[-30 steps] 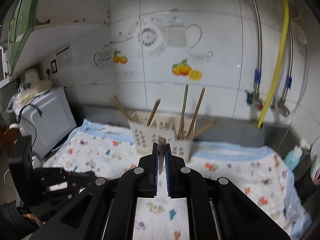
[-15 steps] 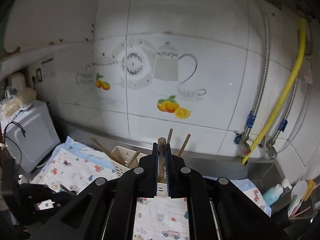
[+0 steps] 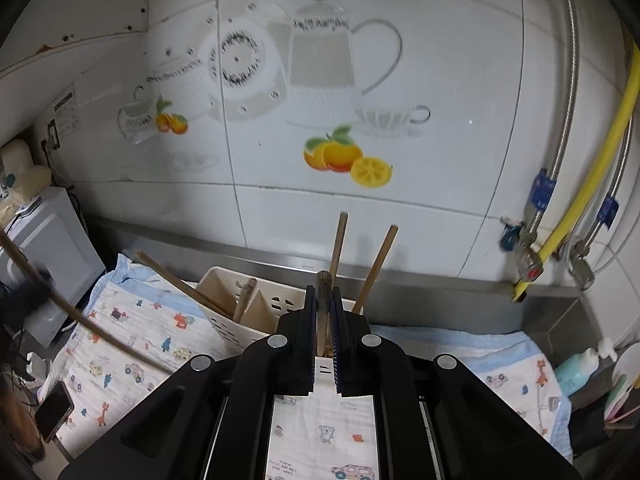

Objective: Organize utensils
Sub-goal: 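Lower both held chopsticks into the cream basket and open the tools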

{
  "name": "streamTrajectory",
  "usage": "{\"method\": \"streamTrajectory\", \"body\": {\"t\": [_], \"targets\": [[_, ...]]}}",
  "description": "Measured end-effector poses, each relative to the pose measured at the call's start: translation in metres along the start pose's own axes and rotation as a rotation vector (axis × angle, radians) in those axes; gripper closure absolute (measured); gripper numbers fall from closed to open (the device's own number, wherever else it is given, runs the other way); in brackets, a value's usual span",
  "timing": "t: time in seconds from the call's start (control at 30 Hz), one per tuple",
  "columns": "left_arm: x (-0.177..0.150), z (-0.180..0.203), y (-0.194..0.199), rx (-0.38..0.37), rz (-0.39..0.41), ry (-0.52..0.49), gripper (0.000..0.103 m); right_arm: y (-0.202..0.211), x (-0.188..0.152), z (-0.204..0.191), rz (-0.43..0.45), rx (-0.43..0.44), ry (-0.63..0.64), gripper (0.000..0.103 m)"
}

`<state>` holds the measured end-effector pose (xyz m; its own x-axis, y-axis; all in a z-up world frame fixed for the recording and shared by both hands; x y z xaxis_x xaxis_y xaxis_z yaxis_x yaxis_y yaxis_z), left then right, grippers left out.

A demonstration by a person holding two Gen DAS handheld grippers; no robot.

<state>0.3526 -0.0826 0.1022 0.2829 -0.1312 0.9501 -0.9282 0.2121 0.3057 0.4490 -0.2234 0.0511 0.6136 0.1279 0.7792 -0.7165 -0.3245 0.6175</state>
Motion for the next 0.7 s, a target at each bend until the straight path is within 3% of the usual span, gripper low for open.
{"method": "streamTrajectory", "body": {"t": [0.3,0.4,0.7], "targets": [[0.048,-0.008,-0.025,0.072,0.081,0.012,0.098,-0.013,-0.009,0.004,-0.009,-0.011,0.015,0.093],[0.055,-0.011,-0.038,0.094,0.09,0.016,0.098,-0.006,-0.007,0.003,0.013,-0.025,0.038,0.082],[0.054,-0.017,-0.08,0.14,0.08,0.018,0.098,0.013,-0.011,0.002,0.064,-0.015,0.065,0.069]]}}
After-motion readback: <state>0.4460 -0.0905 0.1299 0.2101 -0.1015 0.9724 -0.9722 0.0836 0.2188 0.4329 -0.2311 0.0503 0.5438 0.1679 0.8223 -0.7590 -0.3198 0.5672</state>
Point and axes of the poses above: each gripper's, at about its wrist camera, not at the fingertips, and y roughly against the way its jaws point, z to its right, x to its top, the point moved 10 cm from there along -y, roughly the way its jaws point, and after that the axes turned 8 degrees about x, right-handed, at the moved point
